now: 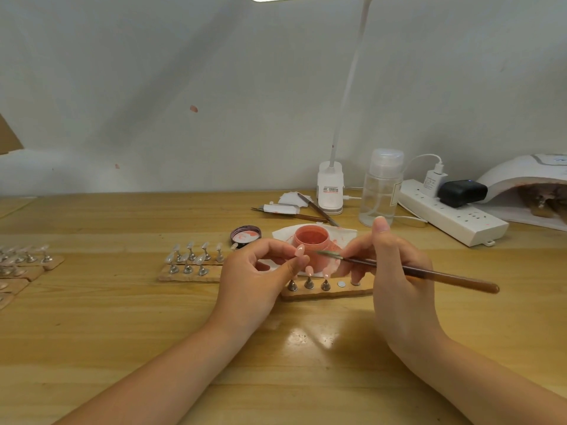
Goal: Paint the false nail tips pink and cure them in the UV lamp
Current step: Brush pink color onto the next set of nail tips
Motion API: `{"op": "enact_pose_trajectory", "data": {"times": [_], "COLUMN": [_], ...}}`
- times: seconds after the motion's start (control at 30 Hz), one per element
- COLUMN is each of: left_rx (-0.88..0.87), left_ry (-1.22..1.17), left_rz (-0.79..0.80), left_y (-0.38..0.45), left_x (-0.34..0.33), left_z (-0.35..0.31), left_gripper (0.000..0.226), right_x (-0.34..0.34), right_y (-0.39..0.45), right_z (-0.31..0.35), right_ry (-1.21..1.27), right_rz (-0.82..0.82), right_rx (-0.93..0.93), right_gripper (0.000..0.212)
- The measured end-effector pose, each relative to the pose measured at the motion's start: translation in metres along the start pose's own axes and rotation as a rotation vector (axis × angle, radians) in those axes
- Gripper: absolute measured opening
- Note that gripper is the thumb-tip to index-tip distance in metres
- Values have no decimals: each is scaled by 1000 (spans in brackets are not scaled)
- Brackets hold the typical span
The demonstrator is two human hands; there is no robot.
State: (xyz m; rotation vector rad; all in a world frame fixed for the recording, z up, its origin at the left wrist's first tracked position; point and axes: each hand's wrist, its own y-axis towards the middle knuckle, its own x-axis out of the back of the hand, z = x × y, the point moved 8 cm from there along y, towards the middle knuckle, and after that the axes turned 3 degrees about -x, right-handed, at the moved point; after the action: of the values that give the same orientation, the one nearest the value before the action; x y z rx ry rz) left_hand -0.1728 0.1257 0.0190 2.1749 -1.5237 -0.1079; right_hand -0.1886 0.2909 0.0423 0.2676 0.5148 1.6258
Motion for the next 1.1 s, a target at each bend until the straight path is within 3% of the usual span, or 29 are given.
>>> {"op": "enact_pose_trajectory", "data": {"times": [0.27,0.43,0.9,1.1], "left_rx": [-16,-37,-52,-38], "left_ry": [-5,2,33,48], "left_rz": [0,-12,-10,-31], "left_y": [0,0,-2,-1], "left_x": [0,1,2,2], "left_z": [-1,-4,-7,-6], "left_gripper": [8,6,14,12], "right_x": [1,-3,0,-6], "right_y": [-1,0,0,1], "right_z": [-2,3,2,7], "right_ry": [0,-77,-46,-128], "right_rz": [8,43,50,88], "right_rx": [-3,59,47,104], "right_gripper": [55,45,50,42]}}
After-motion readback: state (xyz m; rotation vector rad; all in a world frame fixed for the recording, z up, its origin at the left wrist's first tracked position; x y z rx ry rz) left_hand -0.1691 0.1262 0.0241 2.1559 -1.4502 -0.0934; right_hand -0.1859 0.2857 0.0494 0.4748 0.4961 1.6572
